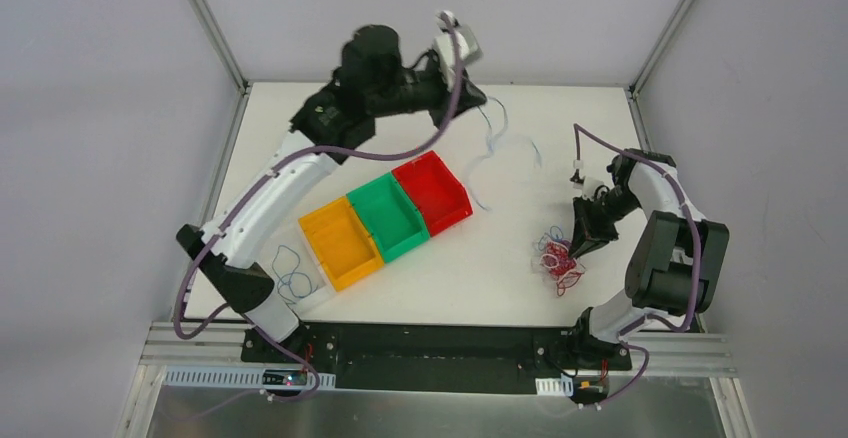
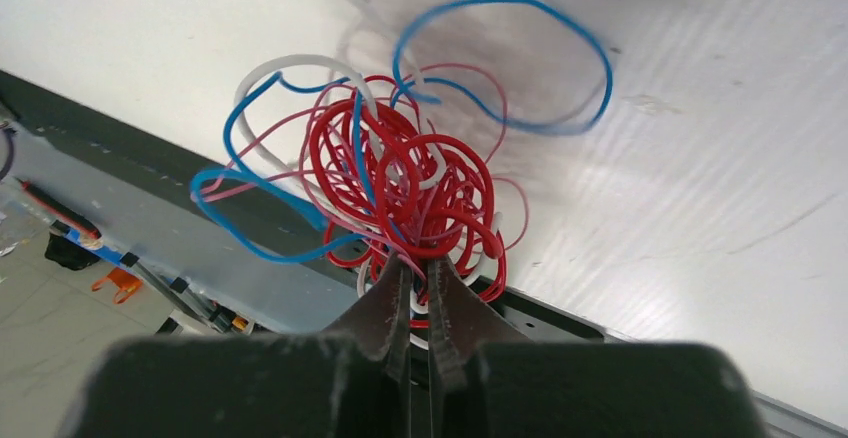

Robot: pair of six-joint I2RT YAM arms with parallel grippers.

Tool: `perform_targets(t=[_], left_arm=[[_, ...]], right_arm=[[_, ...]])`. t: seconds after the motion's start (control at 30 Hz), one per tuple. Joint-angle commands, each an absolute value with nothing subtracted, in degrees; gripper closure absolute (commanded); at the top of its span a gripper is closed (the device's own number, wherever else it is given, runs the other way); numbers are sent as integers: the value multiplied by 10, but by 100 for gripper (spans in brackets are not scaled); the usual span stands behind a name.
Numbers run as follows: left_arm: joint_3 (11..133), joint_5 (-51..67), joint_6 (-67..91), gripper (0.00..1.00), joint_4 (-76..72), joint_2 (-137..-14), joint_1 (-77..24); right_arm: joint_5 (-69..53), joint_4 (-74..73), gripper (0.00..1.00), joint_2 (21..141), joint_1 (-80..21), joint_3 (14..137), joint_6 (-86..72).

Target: Untangle the cables

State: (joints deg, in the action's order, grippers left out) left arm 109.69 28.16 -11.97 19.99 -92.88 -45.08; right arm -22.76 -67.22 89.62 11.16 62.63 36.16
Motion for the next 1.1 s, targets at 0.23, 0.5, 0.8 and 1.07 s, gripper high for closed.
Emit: perform_targets(t=[0.23, 0.5, 0.8, 1.07], left_arm=[[1300, 210, -83, 100, 188, -853, -296], [1130, 191, -107, 100, 272, -710, -197], [824, 74, -146, 100, 456, -502, -133], [671, -67, -177, 100, 544, -365, -119]], right_arm=[[-138, -664, 95, 951, 159, 637, 414], [-151, -689, 97, 962, 169, 677, 423], [-162, -697, 97, 946, 170, 664, 435], [-167, -698, 96, 939, 169, 646, 437]])
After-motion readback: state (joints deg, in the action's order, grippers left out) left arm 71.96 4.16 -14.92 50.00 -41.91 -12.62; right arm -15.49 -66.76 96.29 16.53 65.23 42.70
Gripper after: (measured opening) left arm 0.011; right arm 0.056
